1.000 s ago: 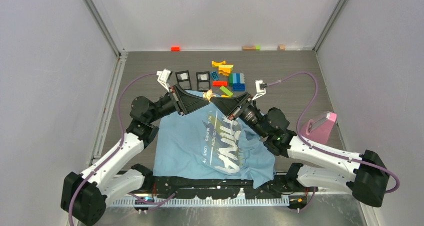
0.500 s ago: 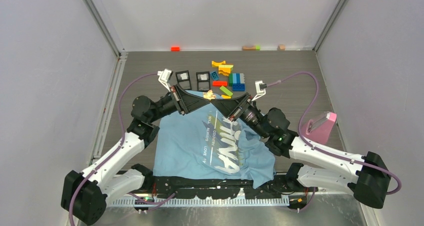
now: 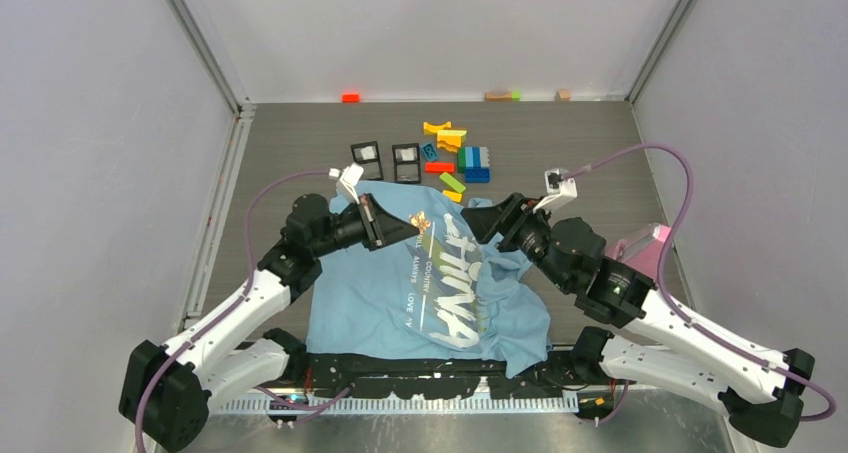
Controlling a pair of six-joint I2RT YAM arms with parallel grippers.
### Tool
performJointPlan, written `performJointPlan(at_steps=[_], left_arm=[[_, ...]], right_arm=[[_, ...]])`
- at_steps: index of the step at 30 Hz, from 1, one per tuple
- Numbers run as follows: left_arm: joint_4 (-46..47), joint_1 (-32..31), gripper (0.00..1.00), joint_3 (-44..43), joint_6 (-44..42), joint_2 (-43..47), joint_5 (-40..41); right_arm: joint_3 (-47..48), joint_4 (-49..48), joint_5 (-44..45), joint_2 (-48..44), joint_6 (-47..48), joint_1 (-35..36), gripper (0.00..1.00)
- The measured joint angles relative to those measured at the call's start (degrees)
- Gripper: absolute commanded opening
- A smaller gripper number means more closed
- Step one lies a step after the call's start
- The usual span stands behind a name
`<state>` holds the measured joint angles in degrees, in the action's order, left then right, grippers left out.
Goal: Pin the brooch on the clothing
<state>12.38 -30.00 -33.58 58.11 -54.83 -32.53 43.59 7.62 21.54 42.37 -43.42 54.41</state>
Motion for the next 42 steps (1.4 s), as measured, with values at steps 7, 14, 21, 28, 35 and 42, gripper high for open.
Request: performJointPlan(at_steps=[7,14,21,28,35,42], left_arm=[[-6.69,-12.17,0.0,0.55,-3.72,-1.31,6.75],[-6.27,-22.32,0.0,3.08,-2.27,-3.08,15.74],[0.42,-28.44,0.0,3.04,-0.28,-12.7,19.02],[3.63,-29.31,0.0,2.43,0.52,-19.87,19.37],[4.66,-29.53,0.0,0.48,0.63,-21.46,19.96],[2.73,-30.45,0.0,-2.08,0.13,-23.32,20.96]], right_arm=[[-1.57,20.15,-0.76,-3.91,0.15,-0.04,0.66],[-6.01,29.4,-4.9,-7.69,-0.74,-0.04,0.57],[-11.04,31.17,-6.69,-10.32,-1.53,-0.04,0.55],[-13.81,28.46,-7.41,-9.18,-0.15,-0.04,0.53],[-13.99,23.61,-7.54,-3.63,2.82,-0.04,0.42],[-13.99,21.9,-7.5,-1.73,4.9,-0.04,0.02]])
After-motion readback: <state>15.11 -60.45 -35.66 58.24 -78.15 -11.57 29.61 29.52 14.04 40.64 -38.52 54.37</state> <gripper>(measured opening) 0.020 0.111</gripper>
